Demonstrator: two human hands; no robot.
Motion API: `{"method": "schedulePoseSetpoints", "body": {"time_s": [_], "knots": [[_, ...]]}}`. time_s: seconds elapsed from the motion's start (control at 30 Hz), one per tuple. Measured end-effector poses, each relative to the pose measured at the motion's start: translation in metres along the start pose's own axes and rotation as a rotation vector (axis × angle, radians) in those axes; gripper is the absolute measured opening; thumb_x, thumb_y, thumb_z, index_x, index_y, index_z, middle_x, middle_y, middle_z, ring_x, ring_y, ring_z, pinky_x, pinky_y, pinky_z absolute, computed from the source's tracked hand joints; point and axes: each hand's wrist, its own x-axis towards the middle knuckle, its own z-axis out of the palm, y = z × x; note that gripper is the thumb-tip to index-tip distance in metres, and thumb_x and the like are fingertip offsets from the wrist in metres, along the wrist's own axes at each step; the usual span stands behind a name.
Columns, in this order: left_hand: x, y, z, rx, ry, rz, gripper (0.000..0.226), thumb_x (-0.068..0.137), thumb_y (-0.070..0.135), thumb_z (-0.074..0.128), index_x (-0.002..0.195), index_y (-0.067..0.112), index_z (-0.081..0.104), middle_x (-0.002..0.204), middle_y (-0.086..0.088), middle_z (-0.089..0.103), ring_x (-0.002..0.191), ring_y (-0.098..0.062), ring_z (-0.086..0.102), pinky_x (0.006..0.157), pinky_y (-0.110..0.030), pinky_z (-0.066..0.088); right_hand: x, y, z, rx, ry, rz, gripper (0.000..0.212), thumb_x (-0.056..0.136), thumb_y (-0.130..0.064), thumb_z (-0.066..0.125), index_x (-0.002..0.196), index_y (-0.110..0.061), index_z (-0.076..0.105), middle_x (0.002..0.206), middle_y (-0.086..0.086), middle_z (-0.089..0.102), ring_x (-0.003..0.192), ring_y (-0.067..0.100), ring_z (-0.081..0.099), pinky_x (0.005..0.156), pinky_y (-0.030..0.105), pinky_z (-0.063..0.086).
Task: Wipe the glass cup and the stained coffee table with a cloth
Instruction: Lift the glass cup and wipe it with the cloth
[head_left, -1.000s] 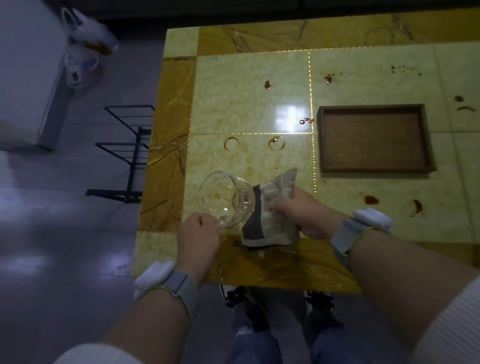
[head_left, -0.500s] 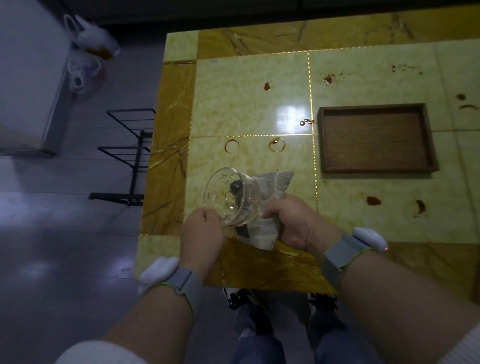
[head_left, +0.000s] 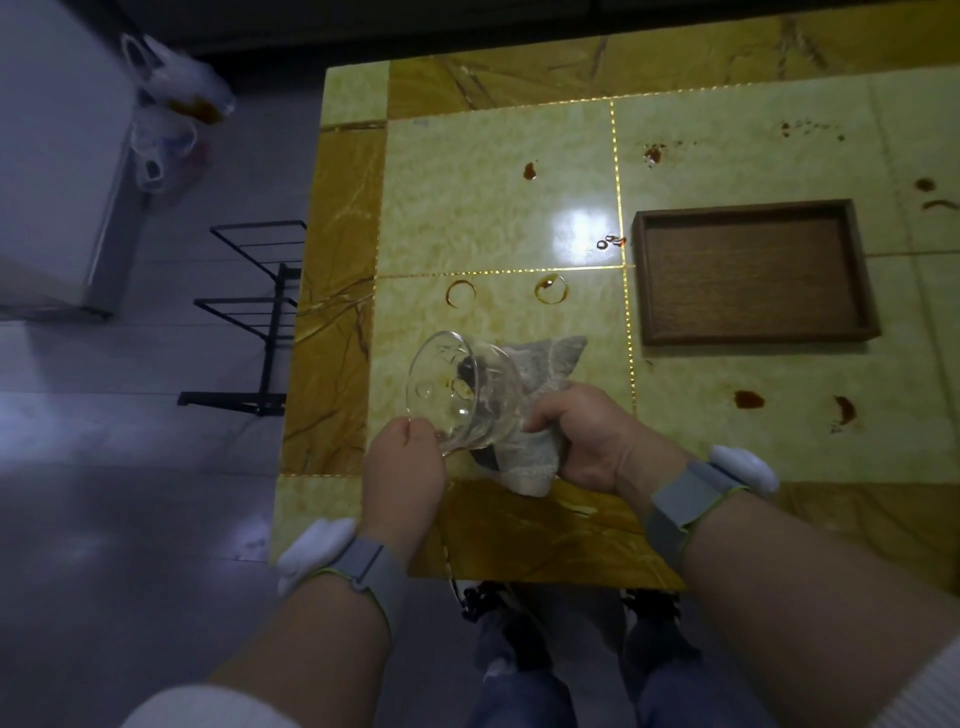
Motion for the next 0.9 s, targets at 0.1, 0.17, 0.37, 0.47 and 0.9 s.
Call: {"method": "schedulePoseSetpoints", "body": {"time_s": [0.1, 0.17, 0.37, 0.47, 0.9], "knots": [[0.006, -0.002, 0.001, -0.018, -0.050, -0.059, 0.027, 0.089, 0.023, 0.041, 0.065, 0.018, 0.052, 0.069, -0.006, 0.053, 0.067, -0.024, 0.048, 0.058, -0.033, 0.036, -0.003, -0.002, -0.008, -0.025, -0.007, 0.041, 0.041, 0.074, 0.021, 0.037, 0.093, -0.003, 0.066, 0.080, 0.018, 0.072, 0.072, 0.034, 0.073, 0.056, 0.041, 0.060], [0.008, -0.005, 0.000, 0.082, -0.134, -0.065, 0.023, 0.086, 0.019, 0.041, 0.065, 0.018, 0.050, 0.070, -0.005, 0.051, 0.069, -0.025, 0.048, 0.058, -0.030, 0.036, -0.005, -0.008, -0.010, -0.086, -0.009, 0.055, 0.039, 0.075, 0.021, 0.036, 0.090, -0.002, 0.064, 0.078, 0.018, 0.070, 0.070, 0.034, 0.072, 0.056, 0.041, 0.060], [0.011, 0.003, 0.015, -0.053, -0.180, -0.196, 0.021, 0.086, 0.009, 0.039, 0.078, -0.001, 0.056, 0.088, -0.026, 0.058, 0.067, -0.031, 0.049, 0.058, -0.046, 0.039, -0.006, -0.023, 0.003, -0.127, 0.065, -0.071, 0.040, 0.079, 0.023, 0.035, 0.104, 0.003, 0.058, 0.100, 0.022, 0.055, 0.094, 0.041, 0.056, 0.091, 0.057, 0.049], [0.015, 0.018, 0.022, -0.263, -0.153, -0.319, 0.021, 0.090, 0.006, 0.036, 0.083, 0.000, 0.056, 0.091, -0.031, 0.056, 0.054, -0.025, 0.041, 0.049, -0.033, 0.033, -0.009, -0.022, 0.007, -0.152, 0.099, -0.130, 0.045, 0.080, 0.023, 0.037, 0.119, 0.010, 0.055, 0.103, 0.024, 0.057, 0.093, 0.041, 0.058, 0.088, 0.052, 0.051], [-0.004, 0.038, 0.025, -0.595, -0.273, -0.491, 0.022, 0.093, 0.009, 0.033, 0.091, 0.004, 0.054, 0.078, -0.012, 0.059, 0.035, -0.009, 0.027, 0.036, -0.018, 0.023, -0.003, -0.032, 0.009, -0.295, 0.096, -0.193, 0.039, 0.079, 0.019, 0.040, 0.093, -0.010, 0.062, 0.098, 0.020, 0.065, 0.101, 0.043, 0.062, 0.094, 0.056, 0.050]]}}
